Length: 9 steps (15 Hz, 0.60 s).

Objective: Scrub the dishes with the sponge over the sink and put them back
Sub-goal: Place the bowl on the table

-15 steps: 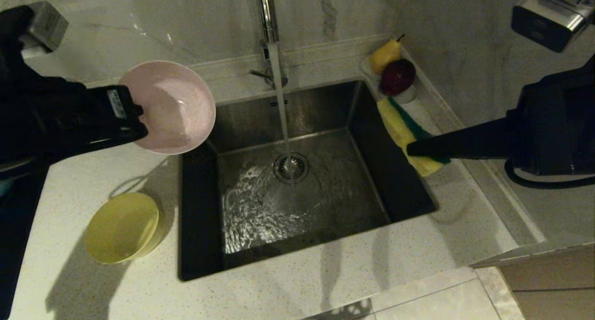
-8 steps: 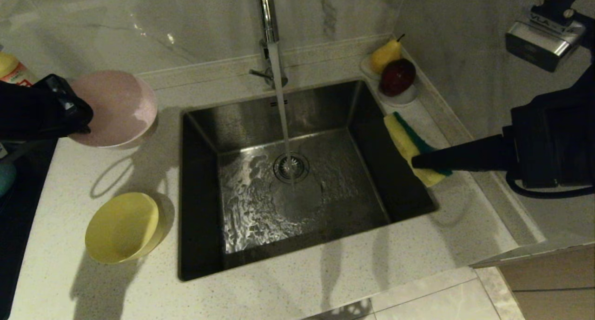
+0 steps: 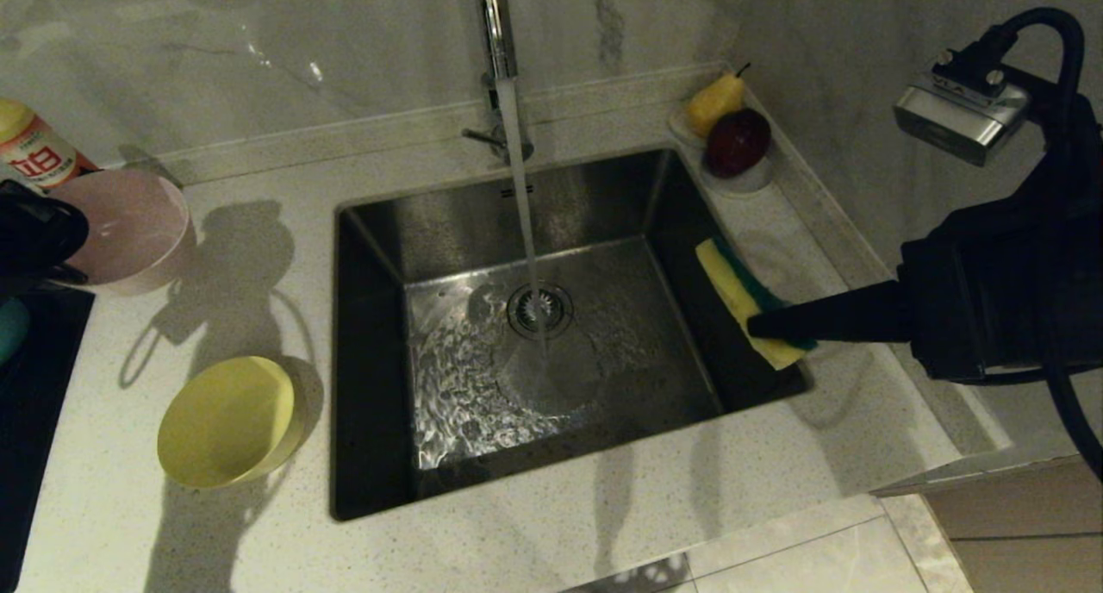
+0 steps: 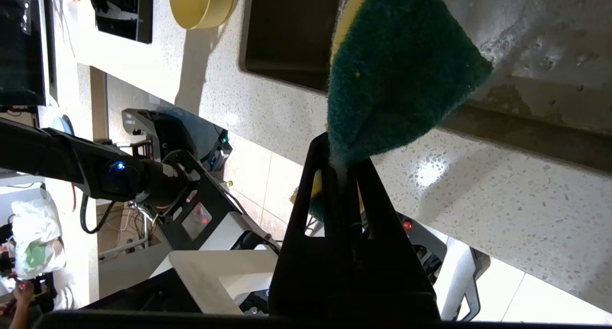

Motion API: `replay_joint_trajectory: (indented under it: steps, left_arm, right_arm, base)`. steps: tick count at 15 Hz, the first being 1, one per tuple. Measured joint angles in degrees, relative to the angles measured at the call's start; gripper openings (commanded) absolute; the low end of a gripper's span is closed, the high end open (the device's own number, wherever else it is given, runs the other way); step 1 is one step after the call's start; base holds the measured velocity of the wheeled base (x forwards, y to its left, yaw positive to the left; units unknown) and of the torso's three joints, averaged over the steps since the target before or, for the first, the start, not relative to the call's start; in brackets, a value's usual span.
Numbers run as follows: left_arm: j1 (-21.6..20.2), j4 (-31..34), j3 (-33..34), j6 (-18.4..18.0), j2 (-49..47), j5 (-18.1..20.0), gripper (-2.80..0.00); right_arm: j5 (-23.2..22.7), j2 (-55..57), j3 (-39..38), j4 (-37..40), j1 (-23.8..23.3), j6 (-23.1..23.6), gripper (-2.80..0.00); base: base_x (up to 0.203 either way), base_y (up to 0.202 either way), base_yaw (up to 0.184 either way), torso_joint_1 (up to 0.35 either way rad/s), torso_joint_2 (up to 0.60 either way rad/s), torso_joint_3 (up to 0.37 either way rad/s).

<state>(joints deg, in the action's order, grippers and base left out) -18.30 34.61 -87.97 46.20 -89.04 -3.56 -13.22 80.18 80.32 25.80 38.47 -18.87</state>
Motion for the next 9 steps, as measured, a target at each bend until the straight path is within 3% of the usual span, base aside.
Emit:
replay_joint_trajectory:
  steps: [3, 9]
  left_arm:
    - [-5.00, 0.00, 0.73, 0.43, -2.44, 1.66, -2.80]
    - [-10.91, -0.10, 2.79, 1.67, -8.29, 2.40, -2.80]
  right_arm:
    - [-0.03, -0.22, 0.20, -0.02, 0.22, -0.01, -2.80]
    - [0.00, -0.24, 0.48, -0.02, 0.28, 0.03, -2.80]
  base:
    - [0.000, 0.000, 0.000, 0.000, 0.00, 0.000]
    - [0.000, 0.000, 0.000, 0.000, 0.00, 0.000]
